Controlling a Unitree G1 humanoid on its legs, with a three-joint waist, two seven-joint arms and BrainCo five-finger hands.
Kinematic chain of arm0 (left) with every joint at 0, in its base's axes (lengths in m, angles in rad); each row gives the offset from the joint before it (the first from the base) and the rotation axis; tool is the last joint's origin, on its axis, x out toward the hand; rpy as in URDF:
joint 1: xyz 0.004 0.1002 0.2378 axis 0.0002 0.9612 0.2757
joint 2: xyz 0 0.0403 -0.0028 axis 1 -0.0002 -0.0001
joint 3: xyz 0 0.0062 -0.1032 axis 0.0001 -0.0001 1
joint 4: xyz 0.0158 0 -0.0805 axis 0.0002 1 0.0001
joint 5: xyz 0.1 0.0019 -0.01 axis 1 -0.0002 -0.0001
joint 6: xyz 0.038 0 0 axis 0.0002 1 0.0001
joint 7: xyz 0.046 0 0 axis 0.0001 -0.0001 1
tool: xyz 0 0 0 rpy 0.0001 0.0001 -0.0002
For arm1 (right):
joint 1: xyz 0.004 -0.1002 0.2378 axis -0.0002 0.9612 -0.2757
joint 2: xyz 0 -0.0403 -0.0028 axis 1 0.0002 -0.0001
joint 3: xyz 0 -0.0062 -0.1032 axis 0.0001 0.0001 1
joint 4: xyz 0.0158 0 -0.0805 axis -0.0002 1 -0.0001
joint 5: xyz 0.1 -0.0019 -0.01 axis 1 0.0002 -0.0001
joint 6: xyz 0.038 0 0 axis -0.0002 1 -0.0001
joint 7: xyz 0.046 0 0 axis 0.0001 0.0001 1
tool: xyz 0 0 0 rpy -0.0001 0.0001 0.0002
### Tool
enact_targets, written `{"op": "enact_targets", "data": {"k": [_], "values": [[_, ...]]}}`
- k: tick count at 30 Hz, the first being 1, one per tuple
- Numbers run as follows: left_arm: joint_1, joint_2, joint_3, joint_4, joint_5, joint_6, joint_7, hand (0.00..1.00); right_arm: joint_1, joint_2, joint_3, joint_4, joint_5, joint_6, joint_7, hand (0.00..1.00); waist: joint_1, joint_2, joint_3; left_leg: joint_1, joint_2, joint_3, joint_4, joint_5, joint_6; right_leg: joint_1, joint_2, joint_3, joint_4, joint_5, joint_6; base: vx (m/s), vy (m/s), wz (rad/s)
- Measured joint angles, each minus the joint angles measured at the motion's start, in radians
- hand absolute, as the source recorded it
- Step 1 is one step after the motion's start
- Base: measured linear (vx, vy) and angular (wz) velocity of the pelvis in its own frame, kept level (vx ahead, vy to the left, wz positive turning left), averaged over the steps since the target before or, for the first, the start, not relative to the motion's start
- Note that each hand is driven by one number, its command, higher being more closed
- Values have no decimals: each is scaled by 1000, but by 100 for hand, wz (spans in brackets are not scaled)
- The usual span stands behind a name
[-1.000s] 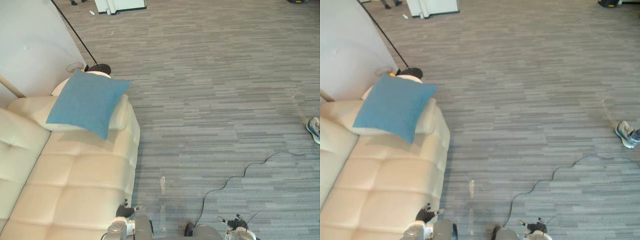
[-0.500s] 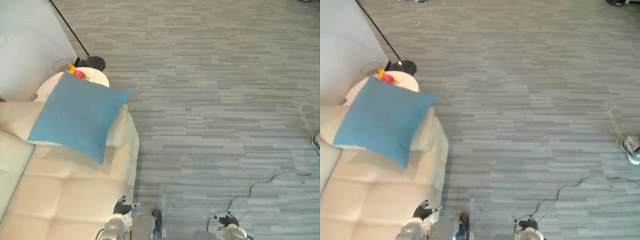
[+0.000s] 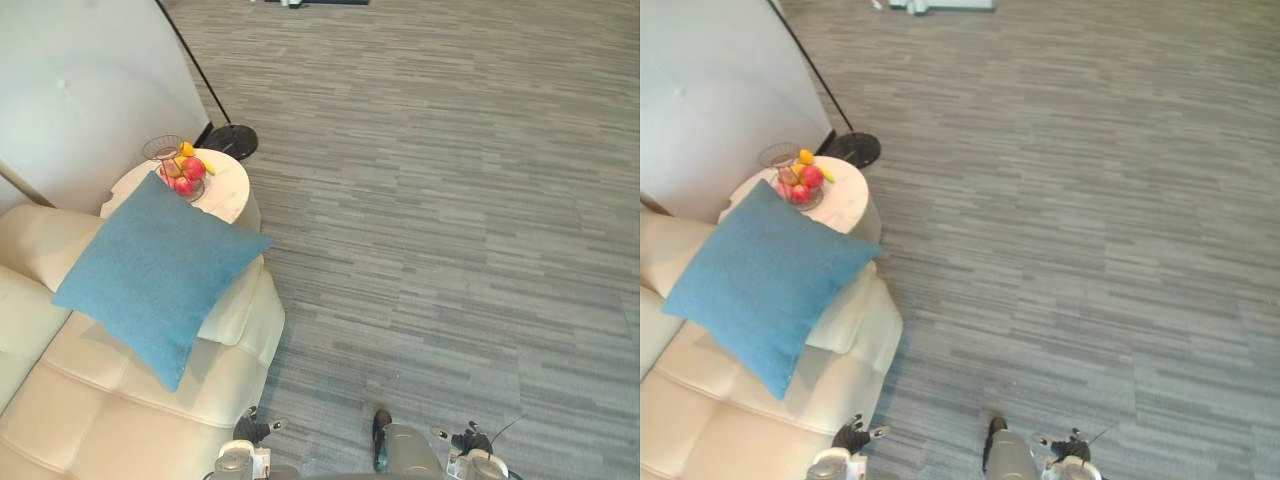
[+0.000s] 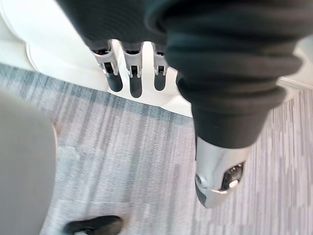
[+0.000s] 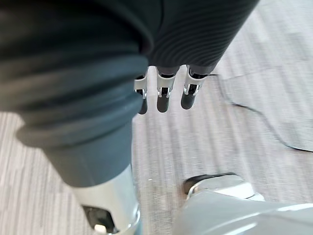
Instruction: Pick up cushions and gather them together orderly.
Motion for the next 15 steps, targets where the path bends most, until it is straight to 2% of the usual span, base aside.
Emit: {"op": "enact_targets", "data": {"k": [1, 2, 3, 4, 6, 7, 8, 9, 11, 13, 15], "values": [[-4, 2, 3, 2, 2, 1, 0, 0, 3, 5, 1, 1, 6, 1, 1, 0, 4, -5, 6, -47, 27, 30, 102, 21, 2, 34, 2, -23, -14, -11, -8, 210, -218, 63], [-4, 2, 1, 1, 3, 0, 0, 0, 5, 2, 1, 3, 7, 1, 2, 0, 11, 2, 8, -80, 61, 101, 178, 8, 25, 88, 5, -51, -44, -16, -15, 203, -160, 51], [-4, 1, -3, 0, 3, 0, 0, 0, 5, 0, 1, 4, 8, 0, 1, 0, 11, 4, 7, -105, 73, 175, 185, -13, 57, 133, 1, -71, -77, -17, -16, 209, -127, 44], [-3, 2, -14, 0, 3, 0, 0, 0, 2, 0, 1, 4, 9, 0, 1, 0, 12, 4, 7, -125, 71, 223, 160, -25, 73, 158, -6, -85, -102, -18, -15, 198, -80, 55], [-4, 7, -32, -15, 3, -1, 0, 0, 0, 0, 2, 2, 9, -1, -3, 0, 12, 2, 8, -162, 37, 307, 10, -26, 75, 196, -27, -128, -142, -17, -4, 183, -23, 76], [-5, 6, -54, -18, 3, -1, 1, 0, 3, -2, 2, 3, 9, -1, -5, 0, 11, 11, 3, -172, 11, 406, -193, 65, 79, 217, -38, -183, -162, -28, 18, 201, 29, 95], [-4, 4, -61, -16, 3, 0, 1, 0, 8, -3, 1, 4, 9, 0, -7, 0, 10, 20, -3, -180, 9, 445, -253, 117, 82, 226, -34, -206, -167, -33, 26, 227, 51, 99], [-5, 5, -65, -16, 3, 0, 0, 0, 10, -4, -1, 9, 11, 1, -10, 0, 11, 14, -2, -177, 6, 481, -279, 132, 132, 235, -37, -220, -168, -39, 36, 207, 60, 77], [-5, 24, -65, -16, 1, 0, 1, 0, 7, 23, -1, 12, 26, 1, -13, 0, 19, -20, -24, -175, -41, 490, -346, 153, 137, 255, -55, -256, -226, -22, 63, 243, 61, 59], [-13, 32, -67, -14, 1, 1, -1, 0, -14, 31, -1, 13, 26, 0, -13, 0, 27, -34, -20, -172, -60, 479, -353, 150, 145, 285, -57, -261, -276, 0, 78, 290, 83, 30], [-12, 35, -66, -5, 0, 0, -2, 0, -18, 30, 0, 15, 26, 0, -12, 0, 28, -38, -22, -133, -82, 476, -353, 126, 177, 322, -75, -258, -245, 1, 81, 269, 105, 35]]}}
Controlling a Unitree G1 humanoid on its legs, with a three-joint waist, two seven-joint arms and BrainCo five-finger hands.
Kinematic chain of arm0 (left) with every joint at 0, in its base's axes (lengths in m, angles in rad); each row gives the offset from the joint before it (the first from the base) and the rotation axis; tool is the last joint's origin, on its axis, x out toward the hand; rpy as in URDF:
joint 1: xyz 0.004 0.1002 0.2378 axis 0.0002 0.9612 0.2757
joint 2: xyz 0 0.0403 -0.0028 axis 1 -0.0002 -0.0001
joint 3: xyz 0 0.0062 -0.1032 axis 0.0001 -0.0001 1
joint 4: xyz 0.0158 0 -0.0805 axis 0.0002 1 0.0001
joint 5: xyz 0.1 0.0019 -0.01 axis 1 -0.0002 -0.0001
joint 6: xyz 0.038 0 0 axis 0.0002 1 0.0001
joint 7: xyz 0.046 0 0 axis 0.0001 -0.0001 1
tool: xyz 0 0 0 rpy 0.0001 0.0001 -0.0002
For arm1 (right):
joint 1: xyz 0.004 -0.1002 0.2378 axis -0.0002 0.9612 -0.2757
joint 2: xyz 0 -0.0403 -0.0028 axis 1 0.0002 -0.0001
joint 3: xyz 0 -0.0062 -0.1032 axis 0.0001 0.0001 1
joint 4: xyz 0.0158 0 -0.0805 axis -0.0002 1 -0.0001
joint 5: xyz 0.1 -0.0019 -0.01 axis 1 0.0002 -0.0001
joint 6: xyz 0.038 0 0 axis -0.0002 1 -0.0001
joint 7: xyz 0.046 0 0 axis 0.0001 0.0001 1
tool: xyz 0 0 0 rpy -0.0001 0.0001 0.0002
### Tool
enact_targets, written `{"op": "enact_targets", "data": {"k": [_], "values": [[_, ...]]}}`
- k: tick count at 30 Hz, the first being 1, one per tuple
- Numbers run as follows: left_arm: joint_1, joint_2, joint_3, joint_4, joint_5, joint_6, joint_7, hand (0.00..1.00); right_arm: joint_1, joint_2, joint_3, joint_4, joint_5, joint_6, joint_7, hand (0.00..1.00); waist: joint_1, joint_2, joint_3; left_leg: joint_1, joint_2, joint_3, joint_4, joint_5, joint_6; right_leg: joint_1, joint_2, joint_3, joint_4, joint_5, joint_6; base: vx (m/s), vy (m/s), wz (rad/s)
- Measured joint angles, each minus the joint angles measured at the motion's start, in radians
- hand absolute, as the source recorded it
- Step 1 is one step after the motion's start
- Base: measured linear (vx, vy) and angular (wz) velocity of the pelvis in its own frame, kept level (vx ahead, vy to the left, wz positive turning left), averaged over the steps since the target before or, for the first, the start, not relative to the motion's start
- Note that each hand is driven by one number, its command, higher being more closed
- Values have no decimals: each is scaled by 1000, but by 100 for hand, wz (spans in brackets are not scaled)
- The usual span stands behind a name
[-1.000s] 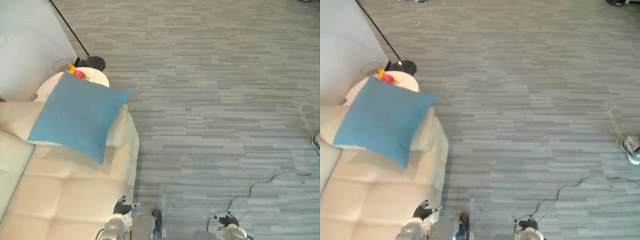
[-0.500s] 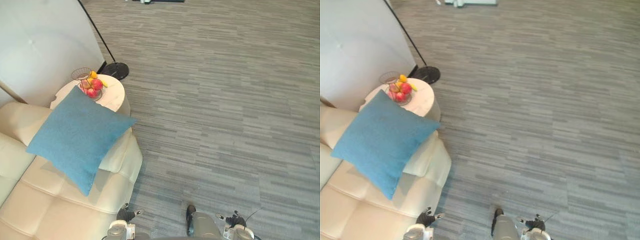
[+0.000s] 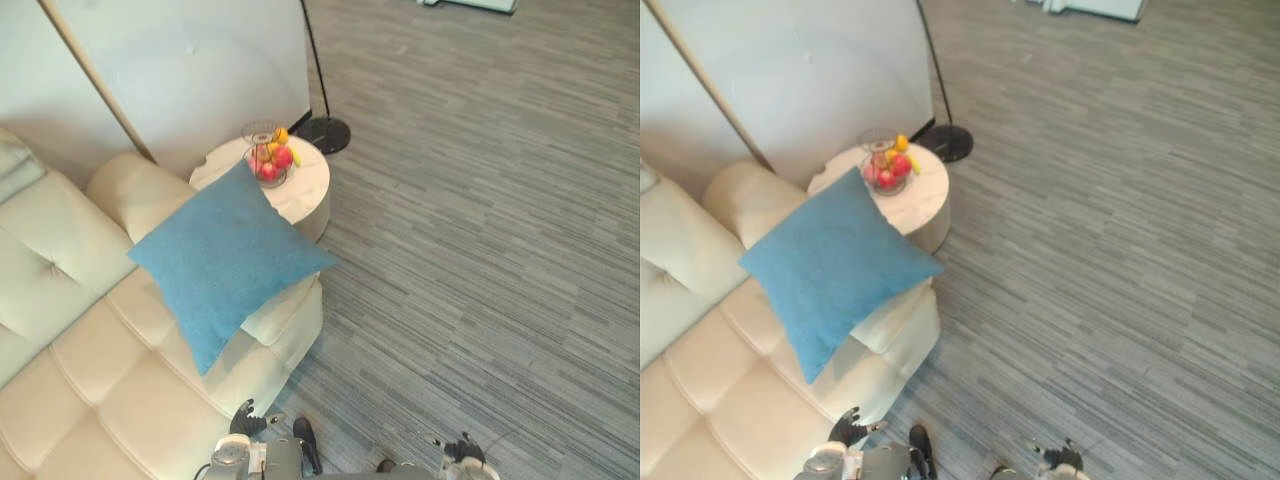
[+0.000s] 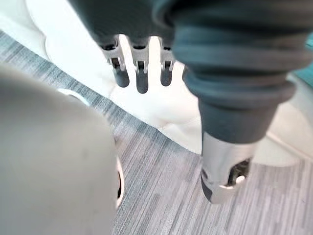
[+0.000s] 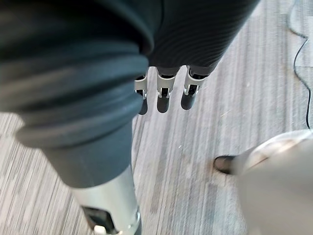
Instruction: Pick up cushions and gather them together orderly.
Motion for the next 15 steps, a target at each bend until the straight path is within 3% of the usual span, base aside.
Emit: {"op": "enact_targets", "data": {"k": [1, 2, 4, 6, 8, 10, 12, 13, 14, 15], "values": [[0, -1, 1, 5, 0, 0, 0, 0, -1, 0, 1, 0, 0, 0, 0, 0, 0, 4, -2, 12, -2, -1, -2, -8, 2, -9, -9, 3, 49, -2, 3, 188, 97, 31], [5, -4, 0, 12, 0, 1, 0, 0, 0, 0, 1, -1, 0, -1, 1, 0, -2, 11, -7, 38, -4, -22, -22, -36, -1, -53, -35, 14, 206, -19, 30, 135, 80, 34], [10, 2, -4, 11, 0, 2, -4, 0, 1, 8, 8, -1, -1, 0, 4, 0, -9, -4, -7, 89, -39, -68, -57, -49, 3, -172, -111, 75, 516, -11, 77, 181, 62, 55], [22, 12, -11, 8, 0, 4, -3, 0, 23, 11, 8, -12, 1, 0, 10, 0, -28, -12, -7, 144, -53, -114, -79, -52, 4, -234, -115, 141, 635, -69, 62, 251, 4, 84], [26, 13, -11, 8, 0, 4, -3, 0, 21, 6, 9, -14, 0, -1, 11, 0, -33, -11, -9, 169, -51, -168, -93, -51, 2, -265, -83, 160, 561, -109, 33, 215, -56, 79], [20, 0, -10, 8, 0, 4, -2, 0, 21, 7, 17, -18, 2, -3, 13, 0, -53, 6, -7, 168, -27, -247, -101, -47, -10, -313, 0, 260, 397, -114, 27, 213, -146, 106], [16, -5, -10, 8, 0, 3, -1, 0, 18, 4, 17, -19, 6, -8, 17, 0, -56, 9, -7, 168, -13, -307, -105, -49, -33, -333, 64, 405, 250, -63, 23, 196, -209, 110], [17, -1, -10, 8, 1, 2, 0, 0, 28, 10, 17, -18, 9, -10, 18, 0, -57, -9, -13, 167, -18, -348, -97, -59, -57, -326, 77, 490, 142, 5, 25, 210, -282, 116], [12, 5, -1, 13, 1, 1, 1, 0, 37, 11, 16, -17, 22, -12, 22, 0, -56, -26, -2, 165, -29, -387, -67, -82, -86, -305, 68, 504, 125, 89, 2, 242, -383, 109], [11, -6, 10, 13, 1, 0, 2, 0, 38, 7, 14, -15, 24, -11, 21, 0, -49, -8, -6, 164, -6, -405, -52, -87, -94, -296, 77, 477, 137, 85, -6, 251, -389, 81]]}}
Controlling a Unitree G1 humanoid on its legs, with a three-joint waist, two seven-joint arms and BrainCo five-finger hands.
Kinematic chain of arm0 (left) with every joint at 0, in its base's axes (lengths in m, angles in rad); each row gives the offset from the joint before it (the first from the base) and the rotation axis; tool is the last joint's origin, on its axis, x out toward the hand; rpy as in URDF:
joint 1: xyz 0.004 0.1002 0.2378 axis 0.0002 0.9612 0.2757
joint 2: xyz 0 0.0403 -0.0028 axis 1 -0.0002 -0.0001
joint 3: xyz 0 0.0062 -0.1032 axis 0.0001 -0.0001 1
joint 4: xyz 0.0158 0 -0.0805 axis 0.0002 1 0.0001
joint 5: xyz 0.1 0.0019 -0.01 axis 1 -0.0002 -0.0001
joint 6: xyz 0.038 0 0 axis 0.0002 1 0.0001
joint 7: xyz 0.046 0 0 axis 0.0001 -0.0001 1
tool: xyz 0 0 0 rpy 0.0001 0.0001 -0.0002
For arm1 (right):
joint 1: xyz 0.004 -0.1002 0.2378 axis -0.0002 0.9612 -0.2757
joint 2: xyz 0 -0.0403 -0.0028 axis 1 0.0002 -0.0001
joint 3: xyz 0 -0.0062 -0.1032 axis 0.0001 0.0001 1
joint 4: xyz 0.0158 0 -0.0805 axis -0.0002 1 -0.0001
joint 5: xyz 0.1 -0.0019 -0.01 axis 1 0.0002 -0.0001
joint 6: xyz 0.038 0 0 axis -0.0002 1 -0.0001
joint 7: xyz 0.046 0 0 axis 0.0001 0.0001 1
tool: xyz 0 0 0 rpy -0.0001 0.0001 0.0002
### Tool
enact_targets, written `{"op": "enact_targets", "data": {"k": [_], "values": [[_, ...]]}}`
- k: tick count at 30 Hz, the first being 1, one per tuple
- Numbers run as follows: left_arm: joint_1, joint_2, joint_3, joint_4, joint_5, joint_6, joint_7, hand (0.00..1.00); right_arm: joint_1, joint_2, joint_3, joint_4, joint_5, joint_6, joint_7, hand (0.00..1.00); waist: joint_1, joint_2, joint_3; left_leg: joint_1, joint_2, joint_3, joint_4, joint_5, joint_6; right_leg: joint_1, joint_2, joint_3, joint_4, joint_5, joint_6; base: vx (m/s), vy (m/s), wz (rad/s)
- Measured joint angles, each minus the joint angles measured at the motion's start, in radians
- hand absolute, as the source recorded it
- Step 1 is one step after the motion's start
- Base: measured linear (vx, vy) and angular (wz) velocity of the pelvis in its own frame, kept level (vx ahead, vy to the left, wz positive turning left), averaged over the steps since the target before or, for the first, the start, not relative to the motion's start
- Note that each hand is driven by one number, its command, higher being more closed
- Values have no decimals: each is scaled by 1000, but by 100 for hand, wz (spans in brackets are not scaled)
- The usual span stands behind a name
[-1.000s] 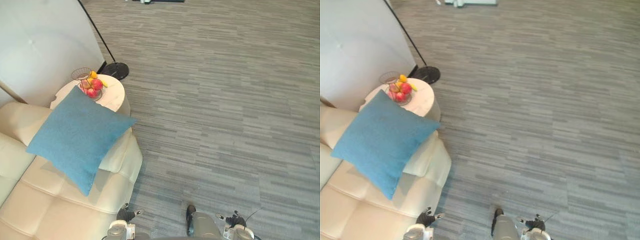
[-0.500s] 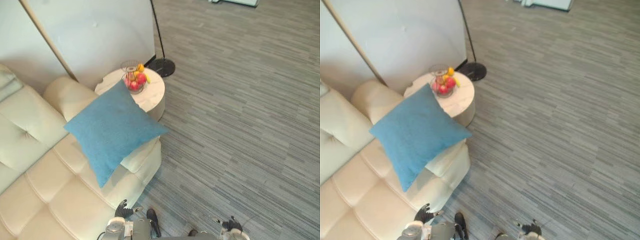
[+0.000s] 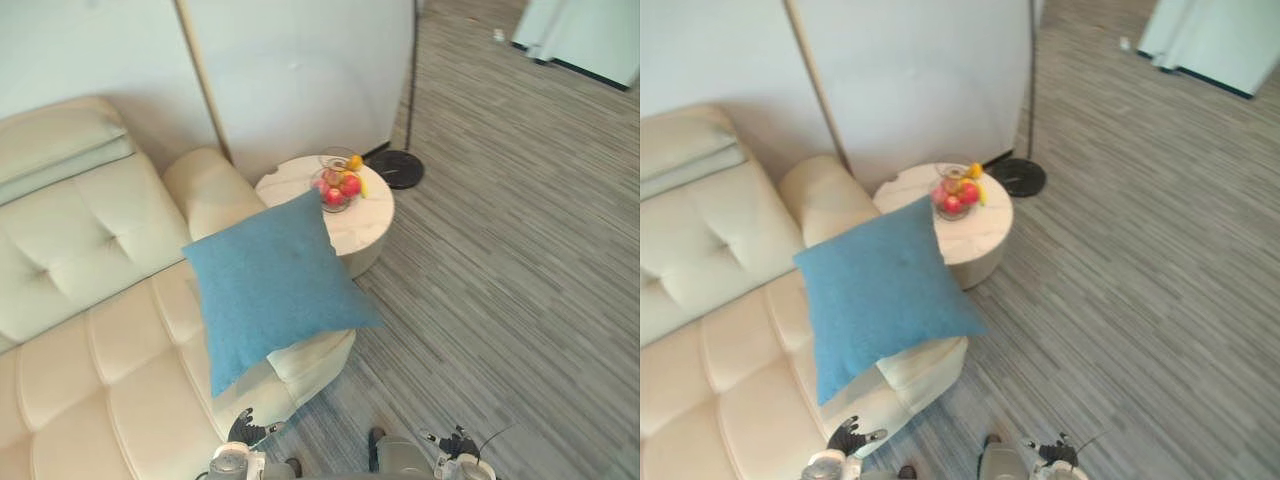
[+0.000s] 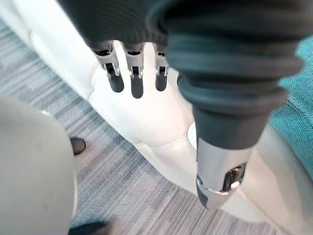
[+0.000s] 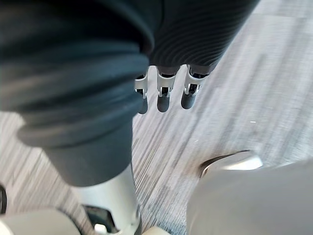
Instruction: Pick up cushions and gather them together orderly.
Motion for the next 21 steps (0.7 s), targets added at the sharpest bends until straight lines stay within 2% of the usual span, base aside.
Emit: {"op": "enact_targets", "data": {"k": [1, 2, 3, 7, 11, 14, 21], "values": [[8, -16, 5, -5, 0, -1, 0, 0, 2, -10, -1, -1, 1, 0, -1, 0, 7, 13, -7, -4, 19, -2, 7, -3, -5, 10, 10, -34, -4, -13, -12, 193, -306, 72], [10, -38, 28, -5, 0, -1, 0, 0, 0, -10, 0, -6, 1, -1, -1, 0, 0, 35, -11, -15, 44, -8, 20, -8, -19, 25, 18, -85, -7, -30, -29, 191, -246, 85], [8, -48, 32, -5, 0, -1, 1, 0, -1, -8, -3, -7, 5, -5, 0, 0, -3, 43, -11, -17, 57, -12, 25, -5, -25, 37, 24, -115, -7, -39, -38, 155, -220, 93], [-6, -50, 15, -7, 1, -2, -1, 0, 0, 1, -8, -3, 13, -8, 0, 0, 2, 34, -10, -35, 103, 51, 30, 21, -61, 86, 31, -233, -12, -71, -70, 87, -183, 78], [-14, -37, -34, -7, 1, -1, 0, 0, 6, 1, -12, -2, 14, -7, 0, 0, -5, 12, -11, -57, 84, 164, -30, 102, -32, 101, -17, -328, -31, -80, -68, -24, -45, 80], [-18, -29, -58, -6, 1, -1, 0, 0, 8, 2, -17, -2, 15, -5, 0, 0, -3, 9, -12, -68, 66, 160, -73, 137, -28, 103, -34, -368, -37, -81, -64, -37, 16, 61], [2, 10, -79, 6, 1, 0, 0, 0, 2, 3, -14, -3, 10, -5, -2, 0, 0, 7, -30, -12, 44, 148, -201, 206, -27, 124, -38, -401, -56, -77, -54, -39, 16, 16]]}}
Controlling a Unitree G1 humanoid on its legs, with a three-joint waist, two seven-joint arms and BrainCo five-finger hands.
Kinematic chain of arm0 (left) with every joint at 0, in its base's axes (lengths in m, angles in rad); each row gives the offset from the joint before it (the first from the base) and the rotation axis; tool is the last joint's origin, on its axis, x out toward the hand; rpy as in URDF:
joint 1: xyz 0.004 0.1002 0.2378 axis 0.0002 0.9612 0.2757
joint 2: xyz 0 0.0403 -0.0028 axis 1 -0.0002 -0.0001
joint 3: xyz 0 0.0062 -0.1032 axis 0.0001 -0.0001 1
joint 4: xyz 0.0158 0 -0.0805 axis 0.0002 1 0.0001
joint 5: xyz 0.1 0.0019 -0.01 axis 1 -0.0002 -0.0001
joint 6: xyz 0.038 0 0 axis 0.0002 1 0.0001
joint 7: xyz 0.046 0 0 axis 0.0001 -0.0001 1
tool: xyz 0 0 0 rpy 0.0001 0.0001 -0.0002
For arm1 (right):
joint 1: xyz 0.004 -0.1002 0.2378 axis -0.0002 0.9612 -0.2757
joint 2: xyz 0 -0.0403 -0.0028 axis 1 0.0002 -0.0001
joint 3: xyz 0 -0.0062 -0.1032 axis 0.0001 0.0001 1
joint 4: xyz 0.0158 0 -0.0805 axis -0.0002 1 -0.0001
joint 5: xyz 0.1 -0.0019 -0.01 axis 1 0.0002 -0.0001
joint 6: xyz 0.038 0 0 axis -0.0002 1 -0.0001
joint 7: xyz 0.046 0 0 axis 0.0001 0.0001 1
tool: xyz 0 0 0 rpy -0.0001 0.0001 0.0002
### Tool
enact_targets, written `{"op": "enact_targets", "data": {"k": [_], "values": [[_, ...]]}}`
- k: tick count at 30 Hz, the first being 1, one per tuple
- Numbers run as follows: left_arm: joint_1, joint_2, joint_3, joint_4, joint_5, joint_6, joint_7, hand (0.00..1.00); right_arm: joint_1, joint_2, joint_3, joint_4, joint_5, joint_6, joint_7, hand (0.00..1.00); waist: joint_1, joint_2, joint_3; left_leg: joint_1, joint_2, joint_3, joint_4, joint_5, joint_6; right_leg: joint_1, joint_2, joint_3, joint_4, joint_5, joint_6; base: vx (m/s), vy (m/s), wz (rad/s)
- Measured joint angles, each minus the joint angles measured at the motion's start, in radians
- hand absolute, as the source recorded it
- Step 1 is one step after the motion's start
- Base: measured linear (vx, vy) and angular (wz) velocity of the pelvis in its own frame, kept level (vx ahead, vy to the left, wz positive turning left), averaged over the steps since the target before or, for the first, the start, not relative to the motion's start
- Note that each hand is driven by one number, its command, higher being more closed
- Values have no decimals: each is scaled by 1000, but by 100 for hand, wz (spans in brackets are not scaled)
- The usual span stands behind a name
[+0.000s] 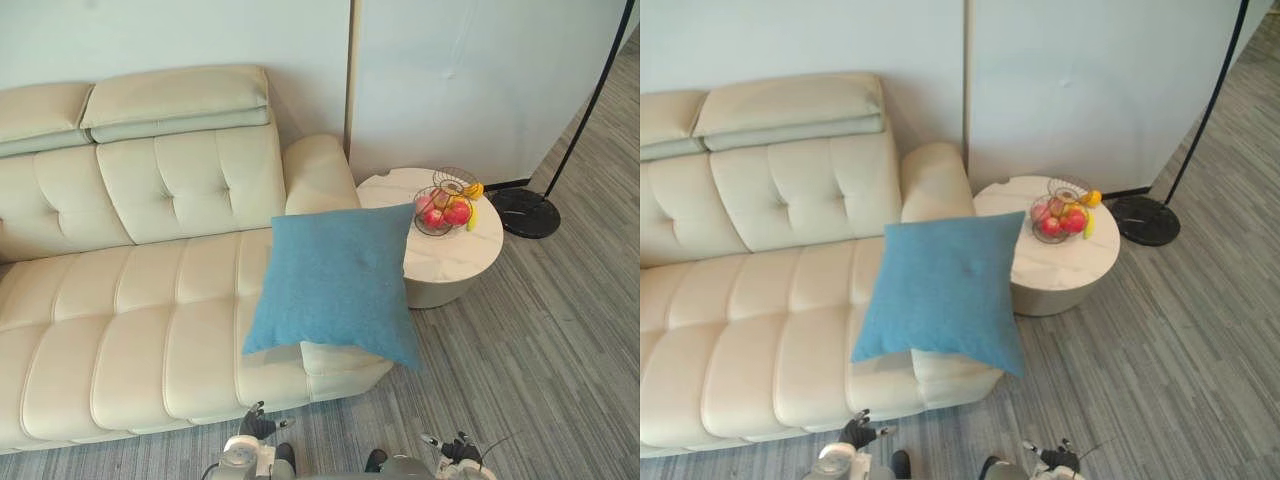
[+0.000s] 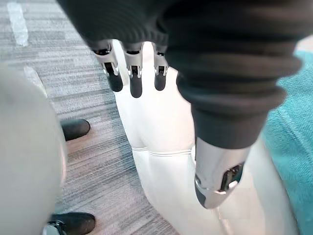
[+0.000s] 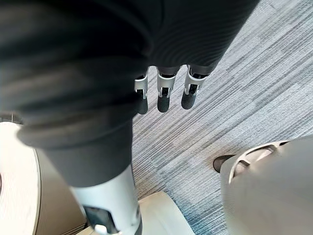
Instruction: Pick up cushions and gather them together orderly.
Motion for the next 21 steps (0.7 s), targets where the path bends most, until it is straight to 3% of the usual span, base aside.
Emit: {"op": "enact_targets", "data": {"k": [5, 12, 15, 21], "values": [[21, 20, 49, 10, -20, 0, 7, 0, 1, -27, 0, -80, -38, 8, -21, 0, -3, -5, -19, 19, -4, -8, -36, 10, 4, 27, 3, -10, -25, 1, 18, -9, 5, 5], [41, 96, 161, -179, -82, -3, 46, 0, -7, -181, 8, -582, -149, -16, -40, 0, -3, -9, -24, 17, -11, 5, -66, 11, 7, 20, 8, 12, -53, 25, 14, 54, 7, -4], [39, 118, 195, -274, -104, -19, 63, 0, -38, -187, 11, -678, -156, -33, -40, 0, -5, -17, -30, 18, -11, 16, -70, 11, 7, 19, 18, 28, -72, 34, 10, 132, -14, -12], [0, 125, 218, -448, -151, -44, 96, 0, -115, -201, 117, -713, -112, -53, -33, 0, -3, -29, -38, 15, -15, 20, -62, 11, 7, 31, 19, 57, -112, 53, 8, 66, 4, -3]]}}
